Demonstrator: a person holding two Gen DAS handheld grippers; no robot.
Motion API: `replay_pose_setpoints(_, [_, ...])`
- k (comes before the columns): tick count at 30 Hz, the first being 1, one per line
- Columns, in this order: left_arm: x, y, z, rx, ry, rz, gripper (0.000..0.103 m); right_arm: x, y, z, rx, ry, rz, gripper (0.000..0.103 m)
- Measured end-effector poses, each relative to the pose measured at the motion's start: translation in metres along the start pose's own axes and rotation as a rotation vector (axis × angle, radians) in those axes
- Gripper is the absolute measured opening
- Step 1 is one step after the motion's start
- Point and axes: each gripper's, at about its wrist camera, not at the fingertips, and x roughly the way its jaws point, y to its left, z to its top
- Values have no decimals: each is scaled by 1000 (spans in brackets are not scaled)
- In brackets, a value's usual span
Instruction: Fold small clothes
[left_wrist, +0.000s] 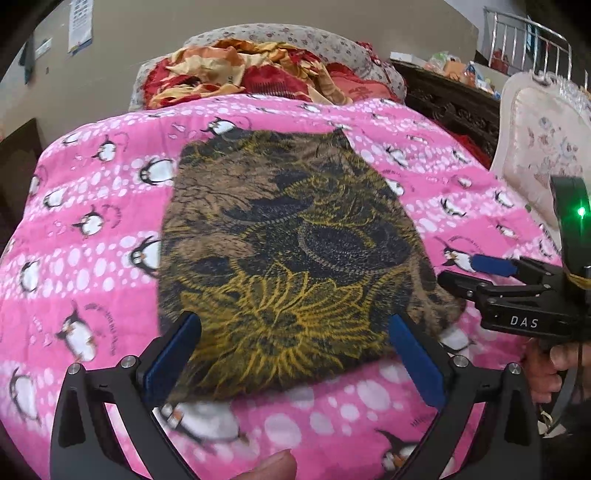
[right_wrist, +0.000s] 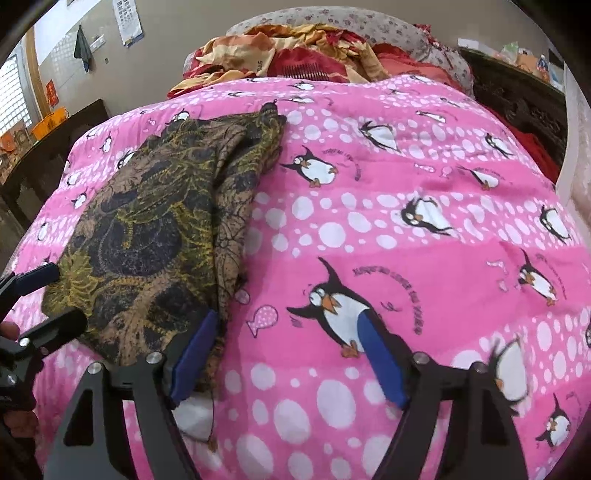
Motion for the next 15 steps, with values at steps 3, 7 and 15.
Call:
replay_pose_setpoints(3, [-25,8,-2,-50,-28,-14,87,-23,-6,-7,23,-11,-26,81])
replay_pose_setpoints(7, [-41,11,-7,-75,-30,-12,87,-52,-11,-19,35,-33,-13,81])
replay_pose_setpoints(15, [-46,6,-16,-105,28,-12,87,-82,6,-28,-14,-85,-13,81])
